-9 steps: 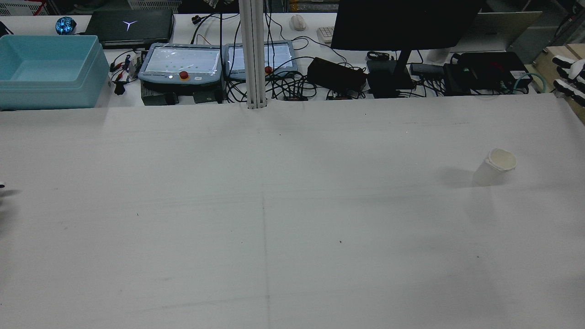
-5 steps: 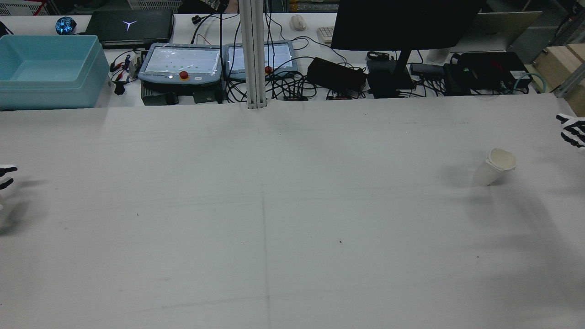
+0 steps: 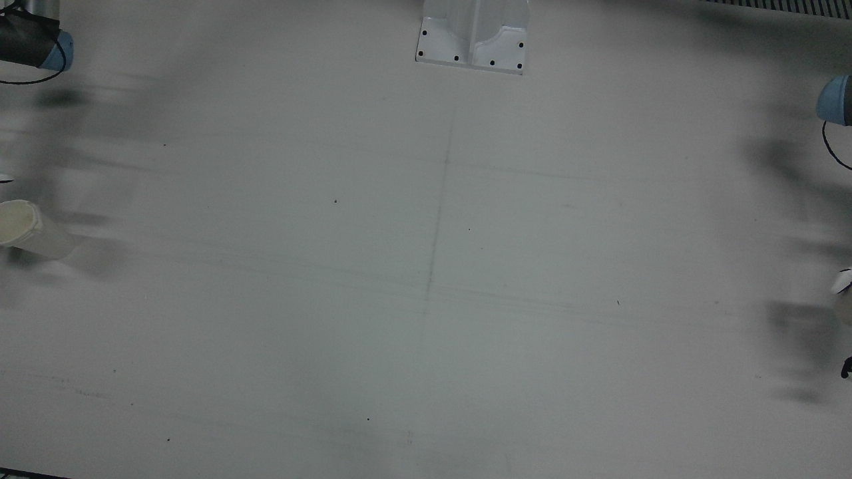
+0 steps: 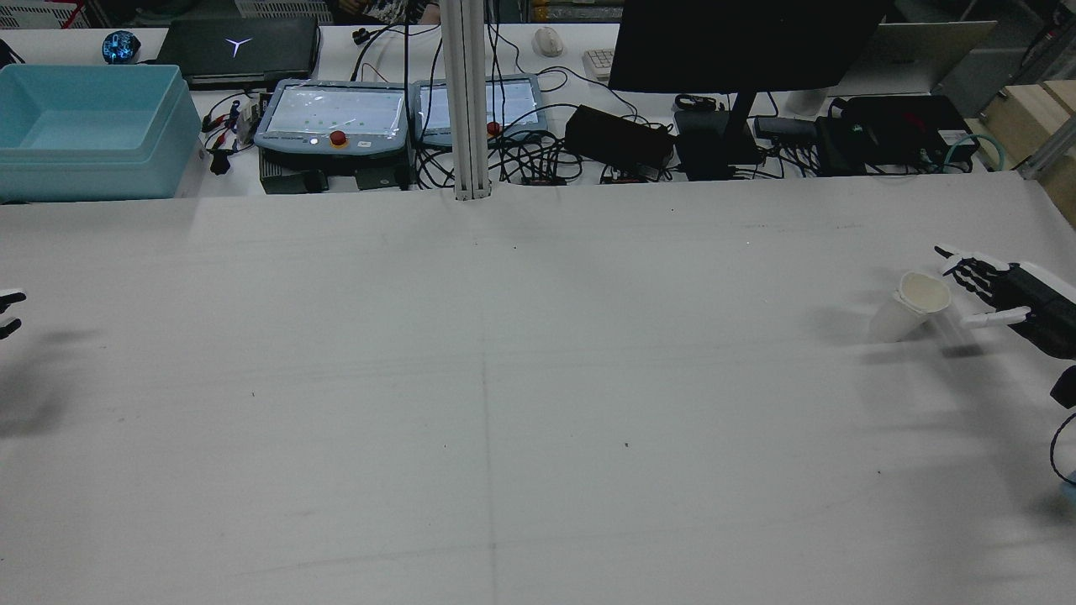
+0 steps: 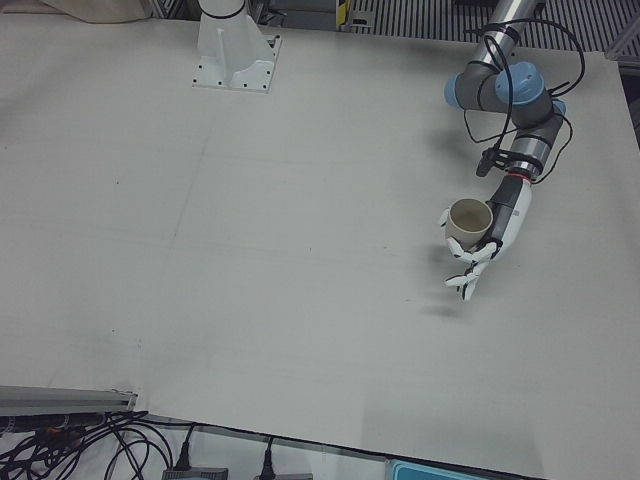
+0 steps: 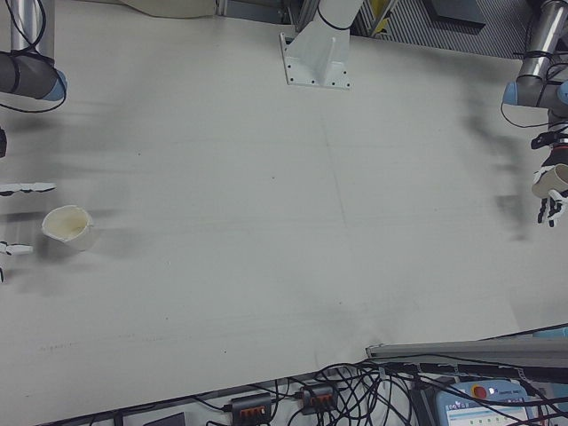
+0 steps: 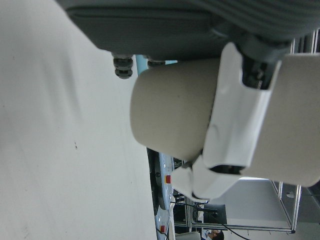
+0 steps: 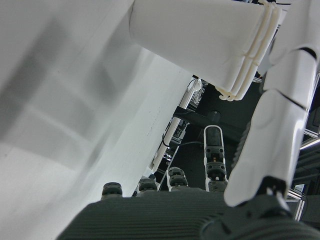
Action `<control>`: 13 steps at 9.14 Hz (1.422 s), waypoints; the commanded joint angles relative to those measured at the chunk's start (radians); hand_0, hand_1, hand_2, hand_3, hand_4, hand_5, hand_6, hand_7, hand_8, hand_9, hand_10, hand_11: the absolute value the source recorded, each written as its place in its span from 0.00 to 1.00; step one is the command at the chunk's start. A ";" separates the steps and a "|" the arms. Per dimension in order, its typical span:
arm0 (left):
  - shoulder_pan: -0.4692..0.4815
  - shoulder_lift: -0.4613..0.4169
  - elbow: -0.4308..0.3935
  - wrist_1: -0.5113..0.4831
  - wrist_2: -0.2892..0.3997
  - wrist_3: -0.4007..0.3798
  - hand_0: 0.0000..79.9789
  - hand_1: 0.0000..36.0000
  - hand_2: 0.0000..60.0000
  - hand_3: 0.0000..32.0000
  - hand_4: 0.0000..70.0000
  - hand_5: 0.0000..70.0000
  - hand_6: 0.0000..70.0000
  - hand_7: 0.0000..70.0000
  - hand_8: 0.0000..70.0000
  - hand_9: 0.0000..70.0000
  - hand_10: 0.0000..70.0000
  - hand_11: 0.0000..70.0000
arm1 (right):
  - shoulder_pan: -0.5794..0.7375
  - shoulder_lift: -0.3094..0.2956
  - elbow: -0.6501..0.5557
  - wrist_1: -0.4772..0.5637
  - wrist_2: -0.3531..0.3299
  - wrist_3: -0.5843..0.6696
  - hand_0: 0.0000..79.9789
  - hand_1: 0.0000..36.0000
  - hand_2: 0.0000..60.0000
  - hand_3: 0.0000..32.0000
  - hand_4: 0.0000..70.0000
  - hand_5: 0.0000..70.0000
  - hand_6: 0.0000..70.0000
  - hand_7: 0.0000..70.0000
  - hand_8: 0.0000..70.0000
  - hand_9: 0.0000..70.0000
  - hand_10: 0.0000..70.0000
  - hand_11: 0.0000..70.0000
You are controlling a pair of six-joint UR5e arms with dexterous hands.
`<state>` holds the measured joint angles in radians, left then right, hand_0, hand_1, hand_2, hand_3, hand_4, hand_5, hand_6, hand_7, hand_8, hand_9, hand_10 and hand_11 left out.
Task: Pour water
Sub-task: 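Reach the right hand to the white paper cup and grasp it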
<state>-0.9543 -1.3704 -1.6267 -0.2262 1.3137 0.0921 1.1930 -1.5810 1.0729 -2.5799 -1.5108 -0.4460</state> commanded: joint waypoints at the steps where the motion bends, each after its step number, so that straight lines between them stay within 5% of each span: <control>1: 0.000 0.010 -0.001 -0.012 -0.007 -0.003 0.88 1.00 1.00 0.00 1.00 1.00 0.15 0.36 0.04 0.05 0.05 0.11 | -0.006 -0.014 0.021 -0.005 0.000 -0.042 0.62 0.39 0.00 0.00 0.05 0.24 0.05 0.09 0.01 0.00 0.00 0.00; 2: 0.000 0.010 -0.001 -0.015 -0.008 -0.003 0.87 1.00 1.00 0.00 1.00 1.00 0.15 0.36 0.04 0.05 0.05 0.11 | -0.009 -0.007 0.021 -0.011 0.000 -0.065 0.62 0.40 0.00 0.00 0.04 0.23 0.04 0.08 0.01 0.00 0.00 0.00; 5: 0.000 0.014 0.001 -0.022 -0.025 -0.003 0.85 1.00 1.00 0.00 1.00 1.00 0.15 0.35 0.04 0.05 0.05 0.11 | -0.033 0.030 0.018 -0.022 0.003 -0.118 0.63 0.44 0.08 0.00 0.08 0.43 0.07 0.13 0.01 0.01 0.00 0.00; 7: -0.001 0.014 0.002 -0.032 -0.027 -0.003 0.80 1.00 1.00 0.00 1.00 1.00 0.15 0.35 0.04 0.05 0.06 0.11 | -0.094 0.062 0.019 -0.065 0.059 -0.129 0.63 0.45 0.10 0.00 0.10 0.54 0.08 0.17 0.01 0.01 0.00 0.00; 10: 0.000 0.053 0.011 -0.071 -0.051 -0.003 0.80 1.00 1.00 0.00 1.00 1.00 0.15 0.35 0.04 0.05 0.06 0.11 | -0.197 0.085 0.028 -0.068 0.148 -0.131 0.64 0.48 0.13 0.00 0.11 0.57 0.09 0.18 0.02 0.02 0.00 0.00; 11: 0.000 0.068 0.013 -0.085 -0.053 -0.003 0.79 1.00 1.00 0.00 1.00 1.00 0.15 0.35 0.04 0.05 0.06 0.11 | -0.199 0.085 0.066 -0.081 0.162 -0.134 0.66 0.54 0.20 0.00 0.12 0.87 0.11 0.23 0.03 0.04 0.00 0.00; 12: 0.000 0.085 0.016 -0.103 -0.068 -0.005 0.78 1.00 1.00 0.00 1.00 1.00 0.16 0.35 0.05 0.05 0.06 0.12 | -0.196 0.082 0.159 -0.185 0.167 -0.151 0.70 0.65 0.30 0.00 0.17 1.00 0.18 0.34 0.08 0.12 0.00 0.03; 13: 0.000 0.100 0.022 -0.122 -0.073 -0.005 0.77 1.00 1.00 0.00 1.00 1.00 0.15 0.35 0.05 0.05 0.06 0.12 | -0.196 0.075 0.258 -0.295 0.166 -0.175 0.80 0.81 0.48 0.00 0.29 1.00 0.35 0.59 0.23 0.33 0.06 0.12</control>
<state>-0.9542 -1.3054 -1.6141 -0.3092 1.2581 0.0885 1.0030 -1.4983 1.1534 -2.6886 -1.3591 -0.5838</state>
